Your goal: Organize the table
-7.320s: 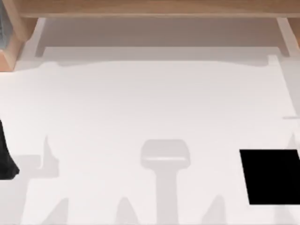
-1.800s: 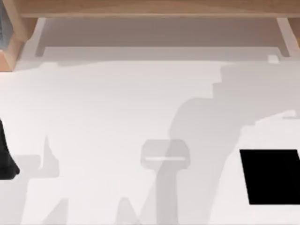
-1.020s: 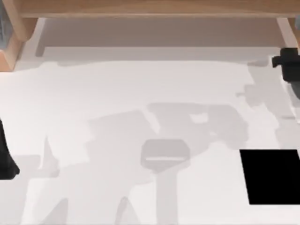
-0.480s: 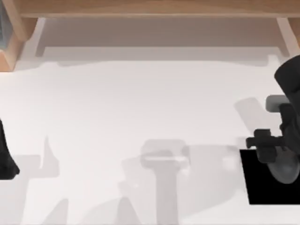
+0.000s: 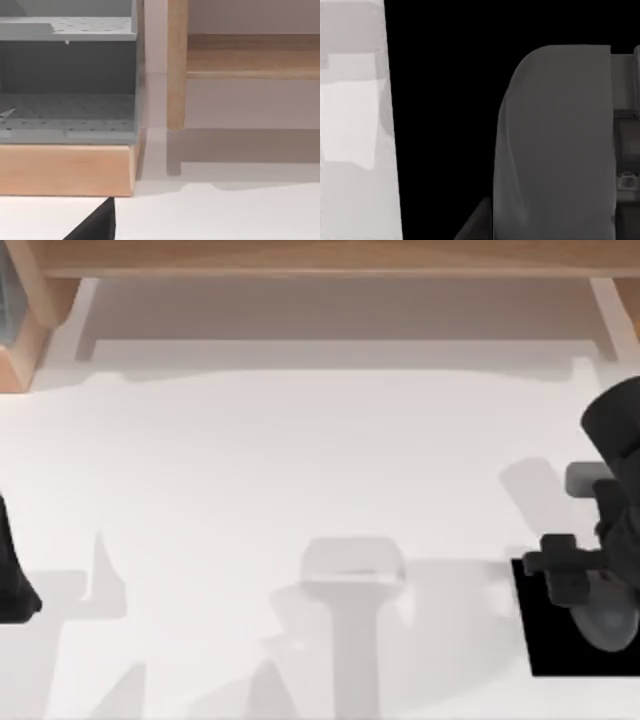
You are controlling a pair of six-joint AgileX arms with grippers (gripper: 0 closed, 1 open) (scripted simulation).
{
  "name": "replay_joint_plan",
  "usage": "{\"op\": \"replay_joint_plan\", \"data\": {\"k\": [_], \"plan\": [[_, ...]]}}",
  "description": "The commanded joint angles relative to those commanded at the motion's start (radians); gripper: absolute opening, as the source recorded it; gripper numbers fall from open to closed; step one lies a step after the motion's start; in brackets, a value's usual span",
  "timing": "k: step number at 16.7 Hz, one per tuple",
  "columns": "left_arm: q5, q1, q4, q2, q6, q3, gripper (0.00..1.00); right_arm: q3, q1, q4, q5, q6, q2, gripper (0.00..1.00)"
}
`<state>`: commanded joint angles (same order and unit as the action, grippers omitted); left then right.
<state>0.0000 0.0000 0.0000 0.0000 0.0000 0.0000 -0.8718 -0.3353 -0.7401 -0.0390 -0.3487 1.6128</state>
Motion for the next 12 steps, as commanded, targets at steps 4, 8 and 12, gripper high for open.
{"op": "replay_joint_plan", "data": {"k": [4,8,12], "plan": [[0.000,0.000,0.000,0.000,0.000,0.000,1.00,-0.010,-0.001,0.003,-0.001,0.001,-0.008,0.00],[0.000,0.000,0.000,0.000,0.000,0.000,1.00,-0.028,-0.004,0.012,-0.003,0.001,-0.020,0.00],[0.000,0.000,0.000,0.000,0.000,0.000,1.00,-0.044,-0.006,0.023,-0.005,0.001,-0.033,0.00]]}}
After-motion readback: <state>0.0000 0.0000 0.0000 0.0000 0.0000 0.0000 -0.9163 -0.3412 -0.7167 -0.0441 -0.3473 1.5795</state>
